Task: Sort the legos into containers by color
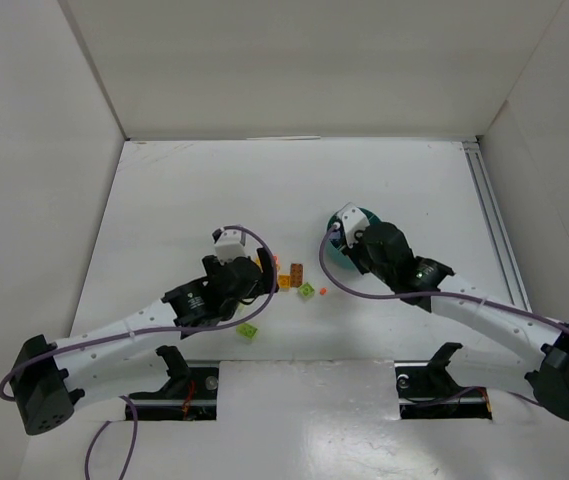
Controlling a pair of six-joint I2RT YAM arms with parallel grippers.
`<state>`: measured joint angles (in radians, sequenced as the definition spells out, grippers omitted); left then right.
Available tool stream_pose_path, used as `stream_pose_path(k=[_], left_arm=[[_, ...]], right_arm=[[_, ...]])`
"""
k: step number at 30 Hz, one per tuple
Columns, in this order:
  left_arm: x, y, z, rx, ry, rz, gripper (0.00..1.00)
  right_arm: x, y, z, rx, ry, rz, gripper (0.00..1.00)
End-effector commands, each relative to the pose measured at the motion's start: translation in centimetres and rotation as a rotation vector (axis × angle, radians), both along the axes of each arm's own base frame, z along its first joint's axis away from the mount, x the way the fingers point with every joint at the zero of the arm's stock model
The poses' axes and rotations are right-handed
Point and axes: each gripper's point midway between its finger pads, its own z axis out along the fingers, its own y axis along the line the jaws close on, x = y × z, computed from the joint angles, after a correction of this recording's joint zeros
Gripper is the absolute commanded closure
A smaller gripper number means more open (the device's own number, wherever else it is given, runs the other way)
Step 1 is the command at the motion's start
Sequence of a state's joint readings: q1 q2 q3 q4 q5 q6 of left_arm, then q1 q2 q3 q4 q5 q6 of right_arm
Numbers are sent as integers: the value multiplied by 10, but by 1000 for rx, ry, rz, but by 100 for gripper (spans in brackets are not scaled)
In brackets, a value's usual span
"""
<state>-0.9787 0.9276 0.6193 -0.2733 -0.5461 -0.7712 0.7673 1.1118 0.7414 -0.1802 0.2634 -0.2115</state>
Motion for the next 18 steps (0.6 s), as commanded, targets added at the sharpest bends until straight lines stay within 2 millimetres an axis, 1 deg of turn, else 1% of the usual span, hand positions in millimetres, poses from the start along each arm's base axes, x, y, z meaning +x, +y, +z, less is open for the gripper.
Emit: stream_pose_path(k=[1, 2, 5, 6, 7, 8, 9, 10, 11, 12, 14, 16, 17, 18], left_arm=[[9, -6, 7, -24, -29, -11, 0], [8, -8, 7, -19, -25, -27, 0], [13, -8, 0, -1, -12, -32, 0], [18, -9, 6, -18, -25, -20, 0], [18, -11, 4, -14, -21, -33, 0], [20, -9, 4, -10, -19, -33, 0], [22, -7, 1, -1, -12, -21, 0], [21, -8, -2, 2, -2, -28, 0], [25, -7, 2, 4, -10, -23, 0], [25, -7, 2, 4, -10, -23, 0], [26, -8, 1, 4, -10, -23, 0], [26, -8, 1, 12, -12, -28, 0], [28, -6, 1, 12, -12, -19, 0], [28, -6, 1, 12, -12, -19, 0]], right_arm=[[13, -4, 27, 11, -76, -30, 90], [16, -11, 27, 4, -82, -57, 90], [23, -17, 33, -1, -111, -90, 89], [24, -17, 35, -6, -122, -84, 89], [25, -18, 33, -8, -128, -94, 89], [27, -17, 31, -16, -130, -90, 89], [31, -18, 36, -2, -145, -100, 87], [32, -17, 28, -29, -132, -93, 87], [33, -17, 25, -35, -125, -92, 87], [34, -16, 28, -39, -140, -86, 86], [38, -14, 20, -59, -130, -81, 84], [41, -13, 21, -54, -143, -93, 83], [40, -14, 11, -72, -125, -91, 81], [42, -12, 8, -74, -123, -91, 81]])
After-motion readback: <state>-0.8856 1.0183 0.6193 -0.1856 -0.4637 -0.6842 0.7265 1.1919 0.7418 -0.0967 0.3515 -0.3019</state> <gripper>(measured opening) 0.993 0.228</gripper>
